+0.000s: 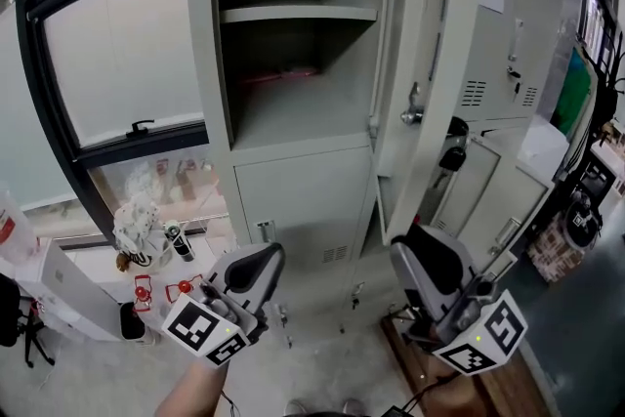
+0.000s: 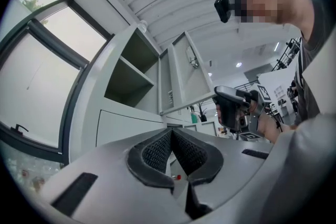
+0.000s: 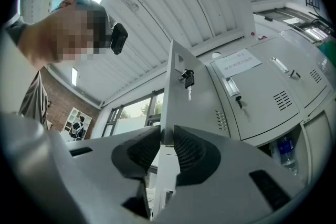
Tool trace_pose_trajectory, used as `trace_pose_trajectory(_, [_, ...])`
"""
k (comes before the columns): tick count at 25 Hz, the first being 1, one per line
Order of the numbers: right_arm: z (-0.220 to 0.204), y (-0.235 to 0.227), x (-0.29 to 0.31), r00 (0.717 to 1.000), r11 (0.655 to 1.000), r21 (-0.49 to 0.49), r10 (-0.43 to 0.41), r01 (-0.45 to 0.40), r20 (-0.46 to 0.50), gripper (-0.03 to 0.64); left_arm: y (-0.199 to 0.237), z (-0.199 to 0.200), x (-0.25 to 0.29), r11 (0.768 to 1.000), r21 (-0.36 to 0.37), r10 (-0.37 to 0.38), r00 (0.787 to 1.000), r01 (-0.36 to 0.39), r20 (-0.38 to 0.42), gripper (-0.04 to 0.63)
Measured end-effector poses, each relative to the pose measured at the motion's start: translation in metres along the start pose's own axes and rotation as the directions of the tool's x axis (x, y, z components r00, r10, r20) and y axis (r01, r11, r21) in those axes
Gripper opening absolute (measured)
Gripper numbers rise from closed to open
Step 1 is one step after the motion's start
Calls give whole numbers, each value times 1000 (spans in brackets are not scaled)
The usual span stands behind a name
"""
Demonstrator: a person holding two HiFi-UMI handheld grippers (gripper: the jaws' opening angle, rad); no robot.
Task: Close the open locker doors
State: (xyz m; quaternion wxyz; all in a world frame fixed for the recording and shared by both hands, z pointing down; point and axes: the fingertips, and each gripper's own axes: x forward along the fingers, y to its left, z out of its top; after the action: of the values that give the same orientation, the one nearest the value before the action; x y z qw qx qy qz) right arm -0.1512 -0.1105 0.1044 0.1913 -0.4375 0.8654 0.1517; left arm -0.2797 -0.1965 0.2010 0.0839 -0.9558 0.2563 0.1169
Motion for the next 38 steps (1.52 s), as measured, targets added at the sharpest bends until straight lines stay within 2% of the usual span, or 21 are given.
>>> trace_pose_trajectory(14, [-14,22,34,999,999,18,42,-42,-10,77,21,9,-31,997,19,71,997,-71,1,9])
trace_pose_trajectory(38, [-42,44,93,993,992,58,113,-111,-41,61,53,15,-68,989,17,149,989,-149,25,9])
